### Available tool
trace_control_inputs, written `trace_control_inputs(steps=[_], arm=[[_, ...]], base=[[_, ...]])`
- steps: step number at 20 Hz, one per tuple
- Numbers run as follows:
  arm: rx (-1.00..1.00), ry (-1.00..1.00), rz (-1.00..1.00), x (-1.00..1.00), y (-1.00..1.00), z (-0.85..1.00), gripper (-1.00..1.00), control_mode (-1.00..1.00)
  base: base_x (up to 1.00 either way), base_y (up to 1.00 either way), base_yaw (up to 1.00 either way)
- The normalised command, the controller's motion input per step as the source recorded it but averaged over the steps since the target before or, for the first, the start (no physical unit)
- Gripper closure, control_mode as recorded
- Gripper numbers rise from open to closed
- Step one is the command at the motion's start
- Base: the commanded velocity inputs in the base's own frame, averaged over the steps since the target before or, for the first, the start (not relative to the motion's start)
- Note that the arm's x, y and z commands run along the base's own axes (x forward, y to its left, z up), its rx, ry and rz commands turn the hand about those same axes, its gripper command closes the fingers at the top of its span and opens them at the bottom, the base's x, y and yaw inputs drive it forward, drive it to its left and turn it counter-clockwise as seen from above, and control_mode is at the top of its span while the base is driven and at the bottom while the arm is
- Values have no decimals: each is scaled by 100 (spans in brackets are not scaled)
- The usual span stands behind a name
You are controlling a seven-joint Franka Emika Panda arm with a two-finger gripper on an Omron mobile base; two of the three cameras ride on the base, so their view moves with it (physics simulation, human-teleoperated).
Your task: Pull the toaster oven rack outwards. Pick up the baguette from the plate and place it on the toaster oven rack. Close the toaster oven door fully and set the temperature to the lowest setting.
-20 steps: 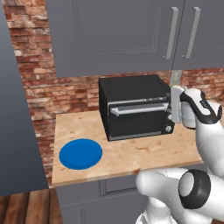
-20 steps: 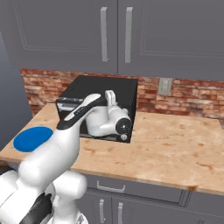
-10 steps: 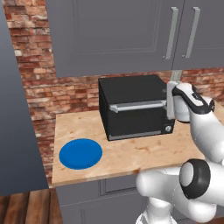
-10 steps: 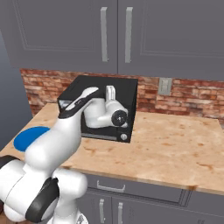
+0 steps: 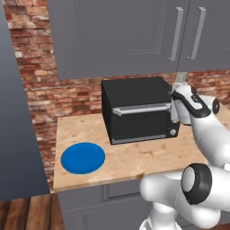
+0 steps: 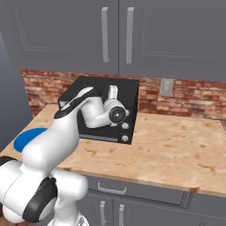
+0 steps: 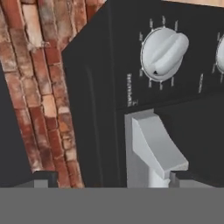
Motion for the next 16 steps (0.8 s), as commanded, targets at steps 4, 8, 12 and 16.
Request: trace_control_inputs(steps=[4,8,12,16], arm=[[0,0,-11,16,-81,13,-100,-100],[0,0,-8,6,-91,12,-100,-100],[0,0,-2,-11,-90,5,-100,-100],[0,-11,0,-84,-29,-1,-100,-100]], base=[[0,0,0],[0,0,0],[0,0,0],[0,0,0]])
